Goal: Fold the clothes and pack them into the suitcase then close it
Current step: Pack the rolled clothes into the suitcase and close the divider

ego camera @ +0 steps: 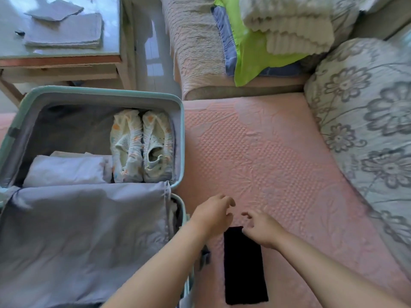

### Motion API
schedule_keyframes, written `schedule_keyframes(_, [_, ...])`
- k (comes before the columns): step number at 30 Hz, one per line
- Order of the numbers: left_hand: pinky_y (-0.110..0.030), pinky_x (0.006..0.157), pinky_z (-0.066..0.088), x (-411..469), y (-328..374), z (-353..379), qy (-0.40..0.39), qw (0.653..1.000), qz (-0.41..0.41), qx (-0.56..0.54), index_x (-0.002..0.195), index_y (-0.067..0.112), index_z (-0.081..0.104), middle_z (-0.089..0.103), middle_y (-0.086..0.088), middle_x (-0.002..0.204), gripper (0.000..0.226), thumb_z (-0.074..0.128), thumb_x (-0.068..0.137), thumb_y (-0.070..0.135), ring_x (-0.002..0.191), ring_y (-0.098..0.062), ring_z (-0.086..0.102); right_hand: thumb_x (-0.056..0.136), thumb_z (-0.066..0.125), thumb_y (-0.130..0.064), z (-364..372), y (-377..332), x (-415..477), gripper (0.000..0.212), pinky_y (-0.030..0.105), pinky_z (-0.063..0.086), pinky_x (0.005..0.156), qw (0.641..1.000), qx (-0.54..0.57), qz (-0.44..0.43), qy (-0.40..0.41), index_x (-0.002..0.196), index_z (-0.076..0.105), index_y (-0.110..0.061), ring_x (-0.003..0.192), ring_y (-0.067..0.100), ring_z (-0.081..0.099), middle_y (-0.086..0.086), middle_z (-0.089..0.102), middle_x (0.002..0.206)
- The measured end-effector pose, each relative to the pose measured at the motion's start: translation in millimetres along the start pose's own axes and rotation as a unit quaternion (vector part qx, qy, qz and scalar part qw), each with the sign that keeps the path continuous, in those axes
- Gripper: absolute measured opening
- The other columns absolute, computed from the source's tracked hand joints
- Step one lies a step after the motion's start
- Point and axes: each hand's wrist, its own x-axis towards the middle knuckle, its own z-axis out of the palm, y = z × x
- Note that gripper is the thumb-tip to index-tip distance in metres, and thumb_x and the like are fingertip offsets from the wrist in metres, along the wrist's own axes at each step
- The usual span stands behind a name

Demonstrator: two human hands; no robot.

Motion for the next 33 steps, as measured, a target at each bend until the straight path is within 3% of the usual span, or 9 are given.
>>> schedule_keyframes(4, [-0.042,0.102,0.044,10,7,44,-0.174,0.98,-0.074,0.061,0.146,0.022,0.04,0.047,-0.003,0.142,0.058,0.057,0.091,0.029,0.129,-0.027,0.046,0.076,0.067,-0.047,27,26,-4,0.071,0.03,0.045,0.1,1.0,0.025,-0.006,-0.011,0.143,0.048,-0.029,0.127,0.02,0.053,-0.002,0.053,0.138])
schedule_keyframes(8, [-0.038,0.091,0.049,11,5,67,-0.187,0.975,-0.096,0.077,0.134,0.016,0.049,0.052,-0.008,0.129,0.059,0.067,0.081,0.035,0.115,-0.029,0.053,0.078,0.074,-0.034,35,34,7,0.043,0.03,0.051,0.087,0.995,0.102,-0.012,-0.016,0.117,0.066,-0.021,0.108,0.019,0.063,0.0,0.068,0.116])
schedule_keyframes(11, [-0.036,0.082,0.051,14,7,69,-0.185,0.974,-0.11,0.077,0.12,0.015,0.057,0.058,-0.006,0.112,0.058,0.076,0.073,0.044,0.103,-0.028,0.058,0.076,0.078,-0.026,28,31,14,0.023,0.029,0.049,0.079,0.993,0.108,-0.035,-0.032,0.095,0.065,-0.023,0.097,0.02,0.063,0.002,0.068,0.102])
schedule_keyframes(15, [-0.03,0.063,0.041,16,6,50,-0.191,0.975,-0.091,0.062,0.094,0.019,0.064,0.059,-0.002,0.081,0.028,0.073,0.078,0.04,0.079,-0.026,0.058,0.077,0.079,-0.021,11,20,14,0.019,0.028,0.052,0.08,0.986,0.151,-0.063,-0.021,0.094,0.072,-0.025,0.093,0.014,0.065,-0.005,0.07,0.095])
schedule_keyframes(18, [-0.031,0.066,0.038,10,3,22,-0.135,0.988,-0.071,0.017,0.098,0.018,0.064,0.062,-0.003,0.085,0.02,0.069,0.084,0.031,0.082,-0.024,0.058,0.076,0.082,-0.026,-10,3,8,0.035,0.018,0.046,0.078,0.975,0.211,-0.063,0.01,0.108,0.07,-0.03,0.097,0.007,0.062,-0.011,0.065,0.104])
schedule_keyframes(22, [-0.033,0.065,0.04,-6,-8,-24,0.031,0.989,-0.072,-0.129,0.084,0.021,0.06,0.064,0.003,0.079,0.011,0.069,0.082,0.027,0.078,-0.019,0.06,0.075,0.081,-0.033,-40,-35,8,0.063,0.025,0.046,0.094,0.955,0.284,-0.088,0.016,0.131,0.054,-0.039,0.112,0.006,0.059,-0.015,0.06,0.118])
schedule_keyframes(26, [-0.034,0.07,0.049,-20,-35,-88,0.134,0.948,-0.084,-0.275,0.085,0.029,0.064,0.066,0.009,0.075,0.013,0.06,0.073,0.032,0.074,-0.011,0.063,0.066,0.07,-0.033,-70,-92,17,0.044,0.04,0.055,0.091,0.951,0.274,-0.143,0.007,0.109,0.065,-0.03,0.094,0.01,0.069,-0.007,0.073,0.097])
schedule_keyframes(30, [-0.034,0.067,0.046,-49,-79,-155,0.202,0.913,-0.088,-0.342,0.084,0.027,0.067,0.062,0.01,0.07,0.015,0.058,0.072,0.024,0.069,-0.011,0.059,0.059,0.064,-0.029,-87,-175,27,0.039,0.034,0.047,0.073,0.944,0.263,-0.2,-0.015,0.098,0.065,-0.025,0.077,0.01,0.062,-0.009,0.063,0.079])
schedule_keyframes(33, [-0.037,0.064,0.048,-76,-120,-196,0.261,0.89,-0.101,-0.36,0.084,0.022,0.066,0.059,0.002,0.071,0.013,0.058,0.074,0.025,0.07,-0.015,0.056,0.069,0.062,-0.019,-91,-245,31,0.028,0.024,0.044,0.064,0.939,0.256,-0.225,-0.034,0.092,0.064,-0.035,0.069,0.008,0.058,-0.008,0.059,0.075])
